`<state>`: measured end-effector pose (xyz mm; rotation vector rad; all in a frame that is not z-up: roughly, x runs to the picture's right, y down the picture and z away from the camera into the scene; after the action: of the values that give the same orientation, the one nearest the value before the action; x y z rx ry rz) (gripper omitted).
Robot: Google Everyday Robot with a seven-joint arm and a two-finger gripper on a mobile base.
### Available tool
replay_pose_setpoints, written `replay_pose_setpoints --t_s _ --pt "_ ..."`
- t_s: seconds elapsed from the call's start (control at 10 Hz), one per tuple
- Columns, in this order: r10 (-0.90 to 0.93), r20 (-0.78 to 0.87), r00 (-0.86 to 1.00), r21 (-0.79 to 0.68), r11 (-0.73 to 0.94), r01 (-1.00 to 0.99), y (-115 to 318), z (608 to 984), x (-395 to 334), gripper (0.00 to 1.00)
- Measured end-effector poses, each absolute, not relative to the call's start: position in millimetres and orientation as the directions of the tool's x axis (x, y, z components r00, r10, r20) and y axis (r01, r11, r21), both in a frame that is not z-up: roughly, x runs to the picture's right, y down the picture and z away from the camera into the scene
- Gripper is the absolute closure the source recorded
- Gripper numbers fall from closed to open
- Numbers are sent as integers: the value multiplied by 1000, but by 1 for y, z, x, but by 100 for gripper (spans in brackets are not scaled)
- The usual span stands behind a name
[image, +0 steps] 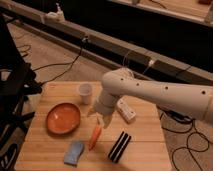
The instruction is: Wipe the white sponge on the table
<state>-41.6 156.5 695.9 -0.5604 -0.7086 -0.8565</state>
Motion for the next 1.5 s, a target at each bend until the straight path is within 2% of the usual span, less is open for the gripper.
replay_pose_setpoints --t_s 0.5,0.8,1.3,1.5 --pt "-444 809 385 -145 484 863 196 727 -110 38" --pt "-434 857 276 -66 440 896 216 724 -154 38" --pt "-432 861 270 -65 432 900 219 723 -153 38" --pt "-414 875 251 -52 434 899 236 727 -166 38"
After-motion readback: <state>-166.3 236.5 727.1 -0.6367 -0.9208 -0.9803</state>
